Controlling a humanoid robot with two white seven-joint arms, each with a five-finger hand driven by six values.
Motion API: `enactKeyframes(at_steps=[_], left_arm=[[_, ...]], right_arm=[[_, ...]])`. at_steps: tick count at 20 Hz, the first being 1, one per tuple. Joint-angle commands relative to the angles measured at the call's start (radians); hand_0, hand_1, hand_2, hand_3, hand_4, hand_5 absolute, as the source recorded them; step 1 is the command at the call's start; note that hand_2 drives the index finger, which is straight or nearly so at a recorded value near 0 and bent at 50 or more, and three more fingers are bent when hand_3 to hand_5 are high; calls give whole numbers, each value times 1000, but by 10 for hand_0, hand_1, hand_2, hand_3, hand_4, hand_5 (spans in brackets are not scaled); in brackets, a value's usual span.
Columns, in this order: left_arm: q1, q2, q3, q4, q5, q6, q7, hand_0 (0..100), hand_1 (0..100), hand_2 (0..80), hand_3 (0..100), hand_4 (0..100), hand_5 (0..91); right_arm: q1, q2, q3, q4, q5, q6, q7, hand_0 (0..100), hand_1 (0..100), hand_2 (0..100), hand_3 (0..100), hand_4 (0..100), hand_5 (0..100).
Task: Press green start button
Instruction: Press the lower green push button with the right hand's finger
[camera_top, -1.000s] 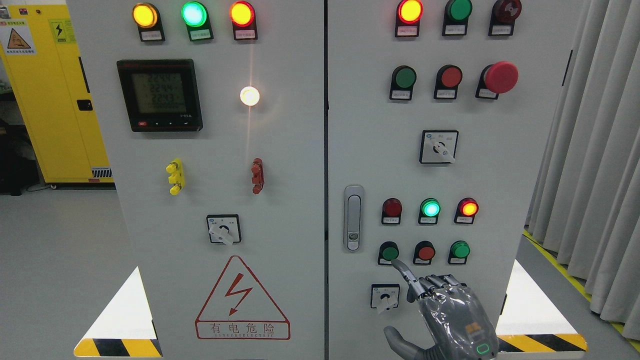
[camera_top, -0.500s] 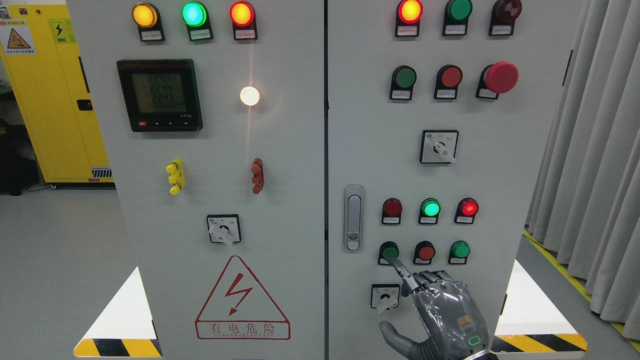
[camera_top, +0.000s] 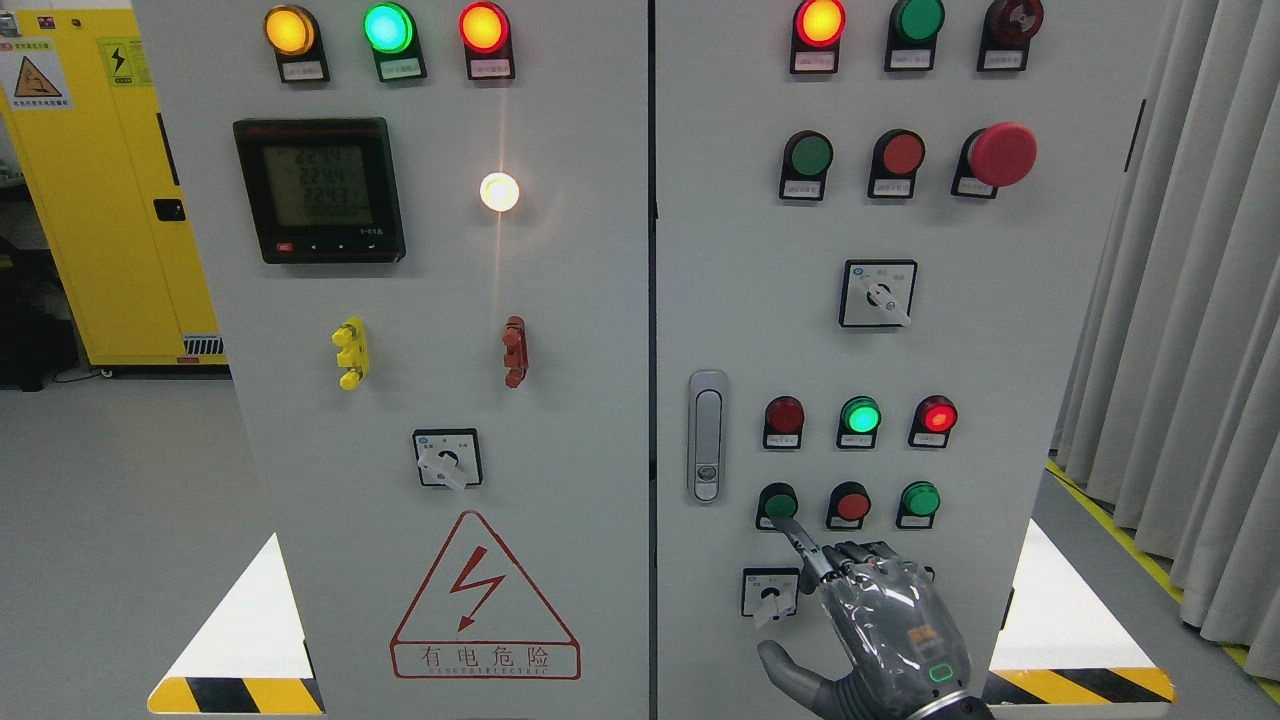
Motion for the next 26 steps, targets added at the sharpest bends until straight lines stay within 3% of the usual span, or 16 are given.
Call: enactKeyframes(at_steps=[1,17,26], left_arm=[[20,0,0,-29,0,1,-1,120,556,0,0,0,0],[20,0,0,-29,0,1,-1,120,556,0,0,0,0],[20,0,0,-29,0,1,-1,120,556,0,0,0,0]], right_arm=[[-11,6,-3,27,-3,1,2,261,564,0,575,577,406],[-26,7,-22,27,-6,1,20,271,563,0,578,577,405],[-9,26,-39,-11,-9,-7,12,278,563,0,575,578,406]])
